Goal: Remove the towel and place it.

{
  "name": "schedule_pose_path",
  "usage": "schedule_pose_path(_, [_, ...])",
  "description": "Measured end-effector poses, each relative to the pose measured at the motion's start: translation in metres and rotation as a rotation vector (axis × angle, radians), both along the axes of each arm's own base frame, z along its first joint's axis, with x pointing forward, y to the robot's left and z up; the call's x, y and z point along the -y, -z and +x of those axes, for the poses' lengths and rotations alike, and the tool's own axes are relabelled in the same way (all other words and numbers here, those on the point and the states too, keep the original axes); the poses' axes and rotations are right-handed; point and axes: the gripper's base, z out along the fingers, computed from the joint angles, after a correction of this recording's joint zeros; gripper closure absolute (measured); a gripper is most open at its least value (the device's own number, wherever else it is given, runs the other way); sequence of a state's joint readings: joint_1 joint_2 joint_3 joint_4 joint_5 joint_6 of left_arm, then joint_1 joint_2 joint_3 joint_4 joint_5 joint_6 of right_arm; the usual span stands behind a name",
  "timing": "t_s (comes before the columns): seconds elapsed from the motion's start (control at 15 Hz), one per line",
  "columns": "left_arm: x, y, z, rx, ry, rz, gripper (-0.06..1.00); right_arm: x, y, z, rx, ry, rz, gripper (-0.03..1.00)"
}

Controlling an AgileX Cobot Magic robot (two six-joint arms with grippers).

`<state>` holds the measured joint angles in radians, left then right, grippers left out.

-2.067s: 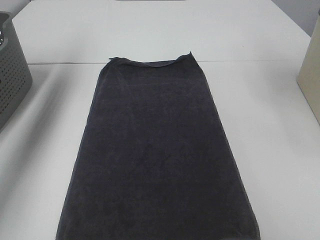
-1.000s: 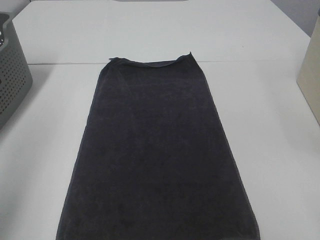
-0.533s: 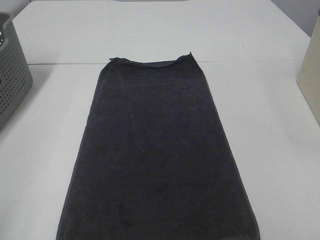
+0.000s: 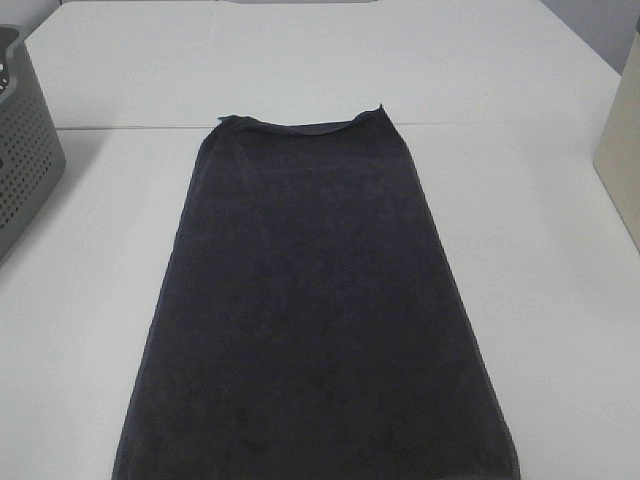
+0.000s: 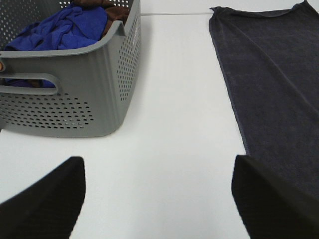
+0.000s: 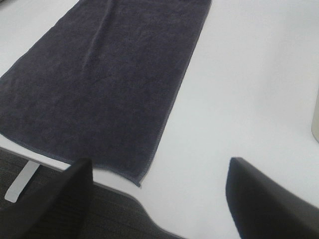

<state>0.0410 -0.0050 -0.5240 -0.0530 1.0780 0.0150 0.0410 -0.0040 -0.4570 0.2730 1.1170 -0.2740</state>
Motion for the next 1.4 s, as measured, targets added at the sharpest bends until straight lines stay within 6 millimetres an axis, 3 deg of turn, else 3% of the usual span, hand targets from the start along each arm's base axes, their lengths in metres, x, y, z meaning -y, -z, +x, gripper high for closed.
schedule_pose_path(0.47, [0.001, 0.001, 0.0, -0.001, 0.014, 0.006, 0.18, 0.01, 0.002, 0.002, -0.025, 0.141, -0.004, 0.25])
schedule_pose_path(1.4, [0.001, 0.001, 0.0, 0.0, 0.014, 0.006, 0.18, 0.01, 0.002, 0.002, -0.026, 0.144, -0.003, 0.25])
